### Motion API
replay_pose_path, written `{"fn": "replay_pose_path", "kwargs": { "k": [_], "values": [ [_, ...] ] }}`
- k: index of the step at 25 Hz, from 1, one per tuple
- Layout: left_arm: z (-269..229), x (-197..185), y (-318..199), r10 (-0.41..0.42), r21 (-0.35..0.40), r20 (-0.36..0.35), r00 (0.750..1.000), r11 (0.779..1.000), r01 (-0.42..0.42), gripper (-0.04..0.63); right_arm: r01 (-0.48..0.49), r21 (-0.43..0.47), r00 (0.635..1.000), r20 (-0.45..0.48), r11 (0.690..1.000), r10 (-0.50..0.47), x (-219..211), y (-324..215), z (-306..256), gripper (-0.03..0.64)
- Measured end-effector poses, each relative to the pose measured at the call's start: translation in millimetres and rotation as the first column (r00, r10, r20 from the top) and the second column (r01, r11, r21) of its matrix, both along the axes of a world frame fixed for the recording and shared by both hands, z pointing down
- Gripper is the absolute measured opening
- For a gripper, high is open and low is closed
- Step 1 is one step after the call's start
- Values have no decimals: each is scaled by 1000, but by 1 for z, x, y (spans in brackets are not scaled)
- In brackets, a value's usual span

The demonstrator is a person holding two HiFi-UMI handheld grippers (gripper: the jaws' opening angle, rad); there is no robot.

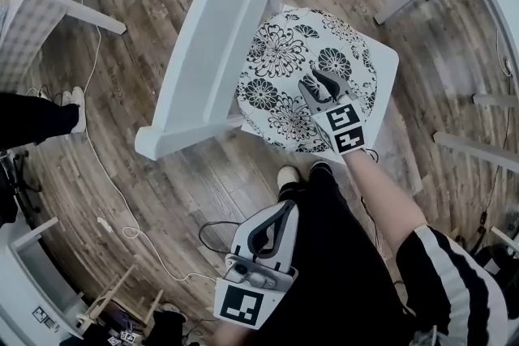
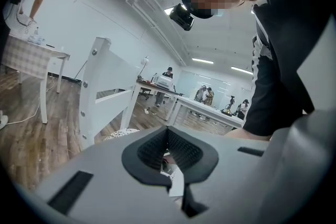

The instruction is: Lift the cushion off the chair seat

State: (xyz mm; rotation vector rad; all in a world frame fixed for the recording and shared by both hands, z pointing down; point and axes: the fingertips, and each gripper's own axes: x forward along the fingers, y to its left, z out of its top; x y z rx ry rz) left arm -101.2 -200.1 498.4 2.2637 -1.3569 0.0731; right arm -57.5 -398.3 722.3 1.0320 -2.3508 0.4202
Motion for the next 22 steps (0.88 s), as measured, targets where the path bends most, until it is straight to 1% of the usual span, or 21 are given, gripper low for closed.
{"fn": "replay_pose_path", "kwargs": {
  "k": [10,22],
  "values": [
    [11,-2,6,20,-27,1,1000,999,-20,0,-11,-31,999,-36,999,10,-3,-12,21,138],
    [17,-9,10,13,-48,3,1000,999,-13,0,-22,-97,995,-104,995,12,-3,-17,53,140]
  ]
}}
